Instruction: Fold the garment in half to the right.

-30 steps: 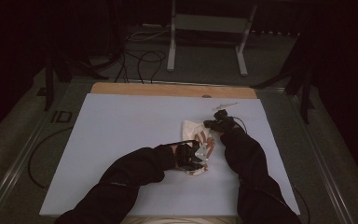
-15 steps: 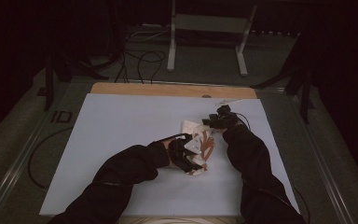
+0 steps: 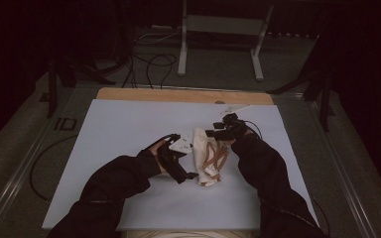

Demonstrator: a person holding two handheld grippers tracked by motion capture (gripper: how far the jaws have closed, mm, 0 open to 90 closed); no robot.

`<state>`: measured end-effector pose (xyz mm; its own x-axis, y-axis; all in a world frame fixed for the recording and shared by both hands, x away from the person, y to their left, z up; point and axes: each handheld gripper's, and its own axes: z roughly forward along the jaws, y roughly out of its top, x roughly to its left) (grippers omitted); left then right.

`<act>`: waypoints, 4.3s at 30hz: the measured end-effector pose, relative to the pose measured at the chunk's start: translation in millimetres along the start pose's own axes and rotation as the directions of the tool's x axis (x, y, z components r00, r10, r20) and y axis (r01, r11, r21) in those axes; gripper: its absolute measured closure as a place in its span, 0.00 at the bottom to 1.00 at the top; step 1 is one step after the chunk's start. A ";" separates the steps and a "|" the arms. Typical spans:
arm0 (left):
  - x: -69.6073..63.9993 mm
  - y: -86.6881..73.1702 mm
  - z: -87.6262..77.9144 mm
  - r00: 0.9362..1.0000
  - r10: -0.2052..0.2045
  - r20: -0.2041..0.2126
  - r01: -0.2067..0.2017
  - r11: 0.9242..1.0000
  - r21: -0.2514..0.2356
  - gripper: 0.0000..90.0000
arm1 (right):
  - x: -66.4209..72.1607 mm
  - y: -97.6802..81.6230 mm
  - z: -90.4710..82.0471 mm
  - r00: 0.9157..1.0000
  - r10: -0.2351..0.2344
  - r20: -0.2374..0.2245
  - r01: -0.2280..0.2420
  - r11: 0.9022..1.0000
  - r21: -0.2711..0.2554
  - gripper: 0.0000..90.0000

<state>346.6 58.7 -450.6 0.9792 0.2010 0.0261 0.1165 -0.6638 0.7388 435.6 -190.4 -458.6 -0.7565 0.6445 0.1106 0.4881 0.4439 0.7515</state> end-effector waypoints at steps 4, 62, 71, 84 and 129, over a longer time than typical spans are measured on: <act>1.9 -23.2 -12.9 0.998 -0.060 -0.032 0.059 0.998 -0.017 0.00 | 10.9 -3.4 5.7 1.000 -0.020 -0.013 0.021 0.999 0.041 0.51; -27.0 -164.5 -94.5 0.897 -0.359 -0.258 0.346 0.933 -0.095 0.00 | -14.7 -87.9 -53.9 0.972 0.060 0.226 -0.069 0.997 0.031 0.88; -28.9 -163.4 -93.2 0.902 -0.338 -0.268 0.328 0.941 -0.084 0.00 | -35.8 -59.6 -37.3 0.973 0.110 0.203 -0.109 0.994 -0.016 0.73; -28.9 -165.7 -93.3 0.902 -0.344 -0.261 0.333 0.939 -0.090 0.00 | -72.0 -41.0 9.9 0.959 0.218 0.180 -0.230 0.972 0.048 0.65; -28.6 -165.6 -94.5 0.900 -0.344 -0.266 0.330 0.939 -0.100 0.00 | -79.1 -52.7 17.5 0.953 0.117 0.279 -0.138 0.989 0.054 0.96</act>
<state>283.6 231.0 -510.1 0.7976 0.6009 -0.0521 0.4155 -0.4848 0.7696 477.3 -253.9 -518.3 -0.5424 0.8400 0.0124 0.6101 0.3837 0.6932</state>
